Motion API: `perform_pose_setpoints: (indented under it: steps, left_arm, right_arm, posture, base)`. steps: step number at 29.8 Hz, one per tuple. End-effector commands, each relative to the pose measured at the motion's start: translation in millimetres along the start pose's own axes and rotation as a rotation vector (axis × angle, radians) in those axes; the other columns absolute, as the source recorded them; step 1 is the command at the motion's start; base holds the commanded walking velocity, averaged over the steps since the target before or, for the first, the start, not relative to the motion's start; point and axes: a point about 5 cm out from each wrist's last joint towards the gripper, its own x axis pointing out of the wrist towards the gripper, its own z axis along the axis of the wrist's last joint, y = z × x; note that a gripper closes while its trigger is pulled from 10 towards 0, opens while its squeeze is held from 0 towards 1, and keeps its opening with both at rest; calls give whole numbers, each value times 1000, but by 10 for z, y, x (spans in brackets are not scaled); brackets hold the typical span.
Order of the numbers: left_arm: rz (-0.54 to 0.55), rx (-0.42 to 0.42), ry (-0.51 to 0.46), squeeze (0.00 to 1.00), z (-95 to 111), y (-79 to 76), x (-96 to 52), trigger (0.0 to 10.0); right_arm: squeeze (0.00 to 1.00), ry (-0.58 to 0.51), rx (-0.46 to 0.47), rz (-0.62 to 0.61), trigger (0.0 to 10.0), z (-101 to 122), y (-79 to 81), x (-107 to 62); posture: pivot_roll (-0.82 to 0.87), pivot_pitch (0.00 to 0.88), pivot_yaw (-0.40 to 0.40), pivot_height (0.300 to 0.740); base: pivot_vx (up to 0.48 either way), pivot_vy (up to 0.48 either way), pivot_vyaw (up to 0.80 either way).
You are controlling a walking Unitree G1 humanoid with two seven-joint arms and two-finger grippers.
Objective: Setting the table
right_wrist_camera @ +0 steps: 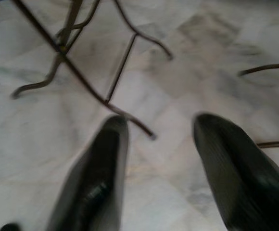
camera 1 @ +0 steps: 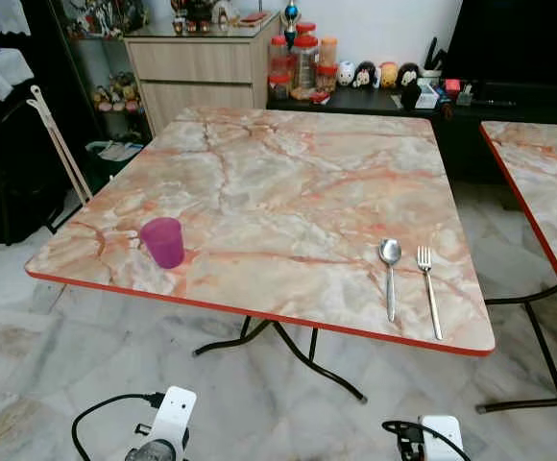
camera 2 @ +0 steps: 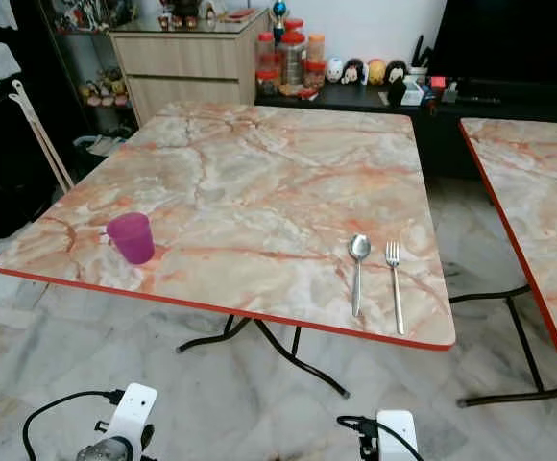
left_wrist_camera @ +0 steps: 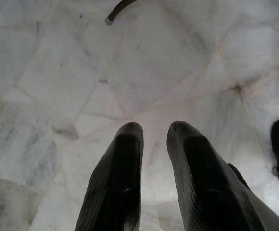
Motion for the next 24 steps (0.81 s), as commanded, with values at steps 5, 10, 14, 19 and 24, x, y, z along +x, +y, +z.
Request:
perform_pose_setpoints:
  steps: [5, 10, 14, 19, 24]
  left_arm:
    - [-3, 21, 8, 0, -19, 17, -4, 10000]
    - [-1, 29, 11, 0, -24, 38, -5, 10000]
    - [2, 30, 11, 0, -22, 48, -5, 10000]
    - [6, 27, 13, 0, -28, 54, -6, 10000]
    - [18, 7, 9, 0, -21, 34, -4, 10000]
  right_arm:
    - [0, -181, -69, 21, 10000, 225, 22, -73]
    - [0, -375, -110, 27, 10000, 639, 40, -133]
    - [0, -440, -109, 26, 10000, 831, 53, -109]
    - [0, -512, -124, 42, 10000, 1087, 116, -91]
    - [0, -557, -11, -3, 10000, 1554, 177, 241]
  posture:
    - [-62, 0, 31, 728]
    - [-72, 0, 40, 728]
    - [-72, 0, 40, 728]
    - [-72, 0, 38, 728]
    - [-67, 0, 31, 728]
  base:
    - [0, 0, 0]
    - [0, 0, 0]
    - [0, 0, 0]
    - [0, 0, 0]
    - [0, 0, 0]
